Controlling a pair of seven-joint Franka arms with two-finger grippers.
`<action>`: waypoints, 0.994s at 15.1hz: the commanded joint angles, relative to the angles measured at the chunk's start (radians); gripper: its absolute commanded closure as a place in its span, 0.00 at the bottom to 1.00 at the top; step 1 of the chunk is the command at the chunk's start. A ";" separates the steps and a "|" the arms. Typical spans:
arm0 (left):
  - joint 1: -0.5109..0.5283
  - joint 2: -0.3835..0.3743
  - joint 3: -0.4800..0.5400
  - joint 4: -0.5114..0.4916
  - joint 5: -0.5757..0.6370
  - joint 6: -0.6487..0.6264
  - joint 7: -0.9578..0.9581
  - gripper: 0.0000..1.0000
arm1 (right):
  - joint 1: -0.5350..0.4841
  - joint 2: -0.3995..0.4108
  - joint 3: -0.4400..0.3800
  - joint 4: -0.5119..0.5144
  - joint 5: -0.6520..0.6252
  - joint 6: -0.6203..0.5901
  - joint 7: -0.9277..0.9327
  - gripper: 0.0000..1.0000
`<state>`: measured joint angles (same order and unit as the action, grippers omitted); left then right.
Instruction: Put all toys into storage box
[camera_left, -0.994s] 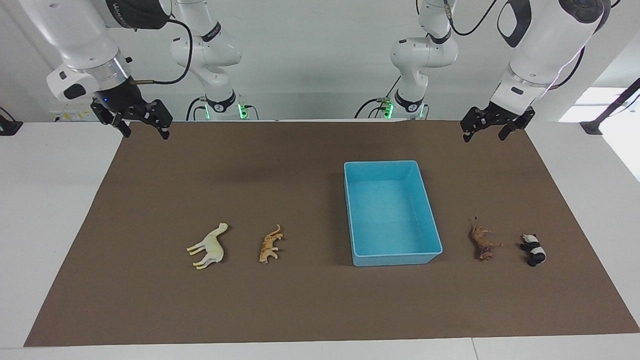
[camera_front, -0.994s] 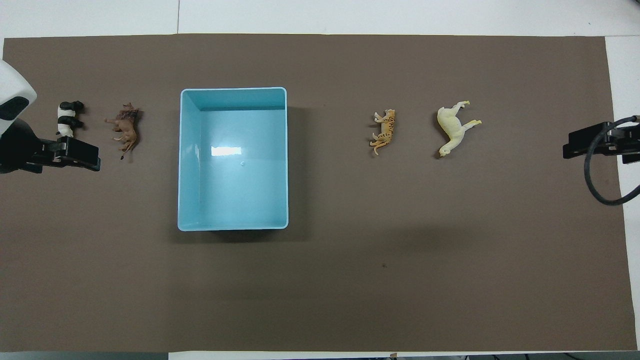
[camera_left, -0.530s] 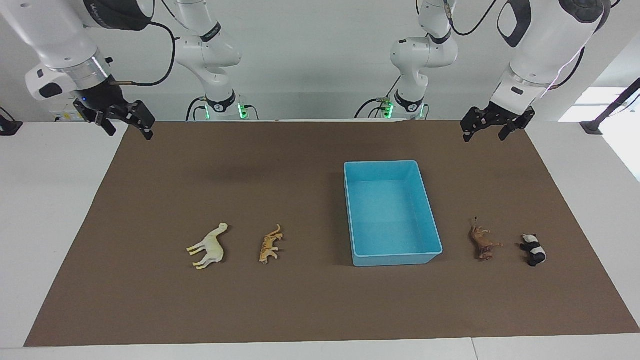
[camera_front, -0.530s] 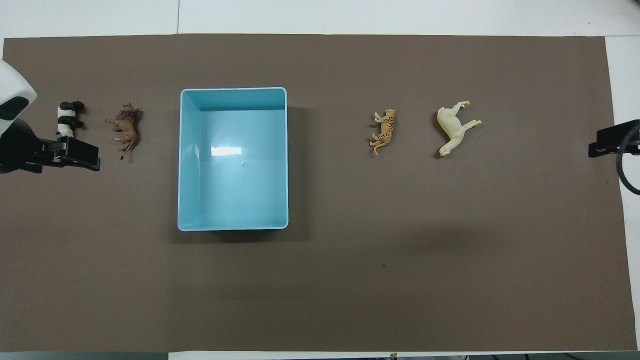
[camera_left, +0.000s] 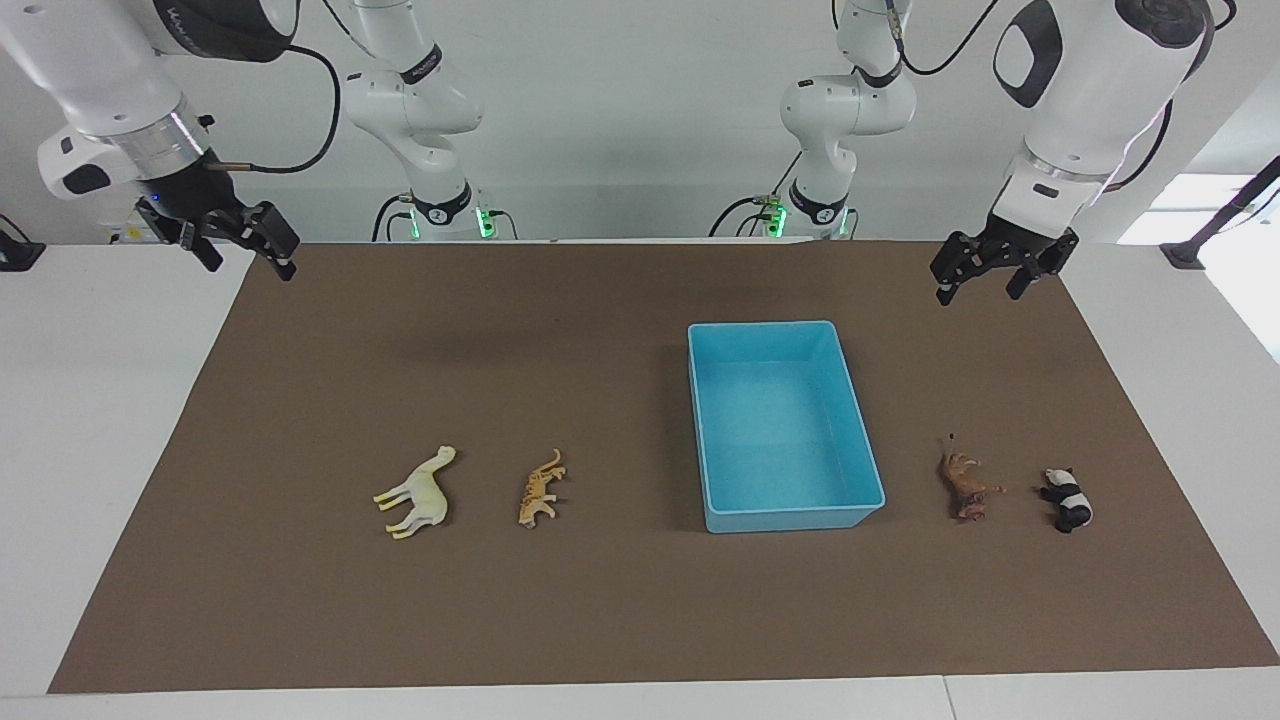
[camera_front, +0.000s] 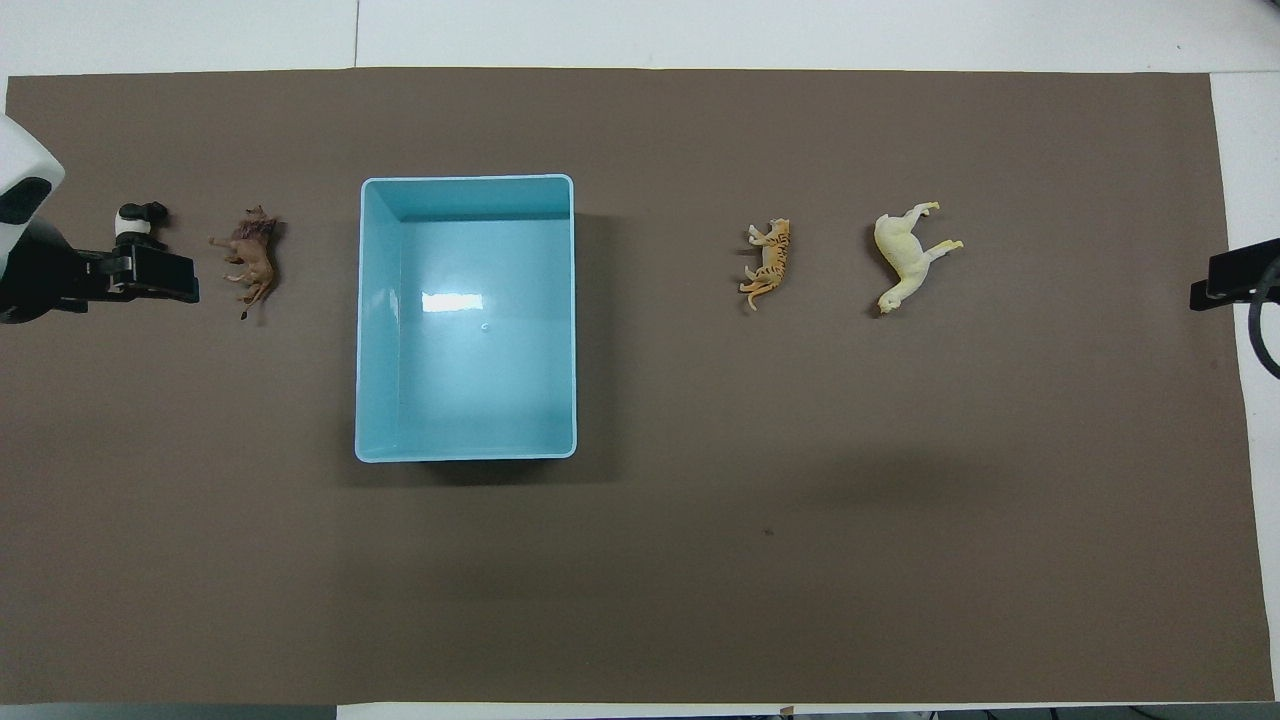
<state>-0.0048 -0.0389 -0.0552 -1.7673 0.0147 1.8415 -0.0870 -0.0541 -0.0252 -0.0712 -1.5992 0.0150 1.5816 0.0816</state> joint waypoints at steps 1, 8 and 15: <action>0.075 -0.020 -0.006 -0.110 0.019 0.203 0.007 0.00 | 0.000 -0.010 0.008 -0.010 0.008 0.028 0.003 0.00; 0.106 0.284 -0.006 -0.103 0.080 0.616 0.033 0.00 | 0.057 0.039 0.019 -0.053 0.013 0.159 0.013 0.00; 0.105 0.418 -0.006 -0.110 0.169 0.662 0.038 0.00 | 0.066 0.178 0.021 -0.113 0.010 0.348 -0.169 0.00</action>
<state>0.0931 0.3505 -0.0562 -1.8795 0.1418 2.4750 -0.0533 0.0106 0.1006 -0.0517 -1.7013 0.0152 1.8592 -0.0222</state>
